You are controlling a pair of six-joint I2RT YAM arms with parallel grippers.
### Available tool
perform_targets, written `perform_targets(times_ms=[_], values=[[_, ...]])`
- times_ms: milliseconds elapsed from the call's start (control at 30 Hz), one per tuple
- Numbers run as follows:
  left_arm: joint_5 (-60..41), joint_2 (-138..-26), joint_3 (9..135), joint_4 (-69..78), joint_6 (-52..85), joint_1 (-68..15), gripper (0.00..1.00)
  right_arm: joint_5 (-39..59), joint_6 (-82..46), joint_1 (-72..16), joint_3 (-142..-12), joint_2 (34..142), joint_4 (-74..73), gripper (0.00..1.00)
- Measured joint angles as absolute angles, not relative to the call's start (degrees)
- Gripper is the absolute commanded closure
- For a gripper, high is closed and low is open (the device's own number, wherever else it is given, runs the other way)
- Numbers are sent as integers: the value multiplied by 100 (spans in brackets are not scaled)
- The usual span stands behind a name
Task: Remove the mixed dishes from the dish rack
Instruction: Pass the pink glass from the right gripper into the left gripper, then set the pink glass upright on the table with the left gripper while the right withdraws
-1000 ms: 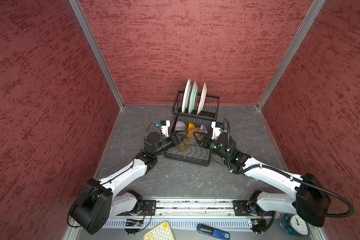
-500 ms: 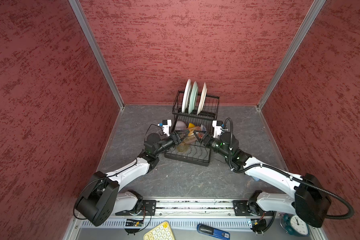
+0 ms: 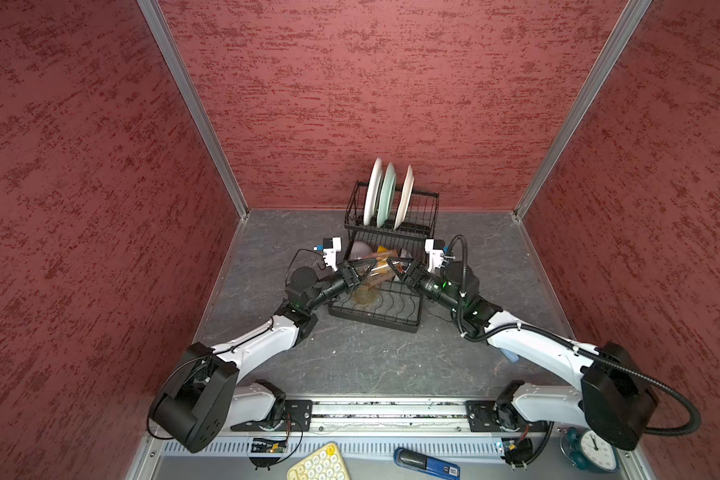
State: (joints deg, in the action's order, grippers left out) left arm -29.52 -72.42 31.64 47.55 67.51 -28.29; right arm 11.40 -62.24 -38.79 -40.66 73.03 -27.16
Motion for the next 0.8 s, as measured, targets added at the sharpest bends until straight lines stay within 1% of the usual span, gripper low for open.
perform_targets(times_ms=[33, 167, 267, 300, 400, 533, 800], values=[[-2950, -7231, 3164, 4746, 6746, -2829, 100, 1157, -6224, -3872, -4066, 7303, -2718, 34], [-2932, -7129, 3164, 4619, 6689, -2829, 100, 1229, -6200, -3863, -4066, 7301, -2711, 21], [-2912, -7011, 3164, 4401, 6495, -2858, 100, 1225, -6045, -3863, -4018, 7301, -2609, 14], [-2888, -6982, 3164, 4278, 6427, -2858, 100, 1221, -5992, -3863, -3999, 7301, -2587, 10], [-2781, -6930, 3164, 3859, 6230, -2851, 100, 1146, -5852, -3850, -3959, 7262, -2567, 4], [-2657, -6853, 3166, 3334, 5988, -2849, 100, 1039, -5621, -3846, -3931, 7129, -2443, 1], [-2418, -6608, 3326, 2213, 5452, -2692, 100, 652, -4888, -3841, -3885, 6753, -1949, 1]])
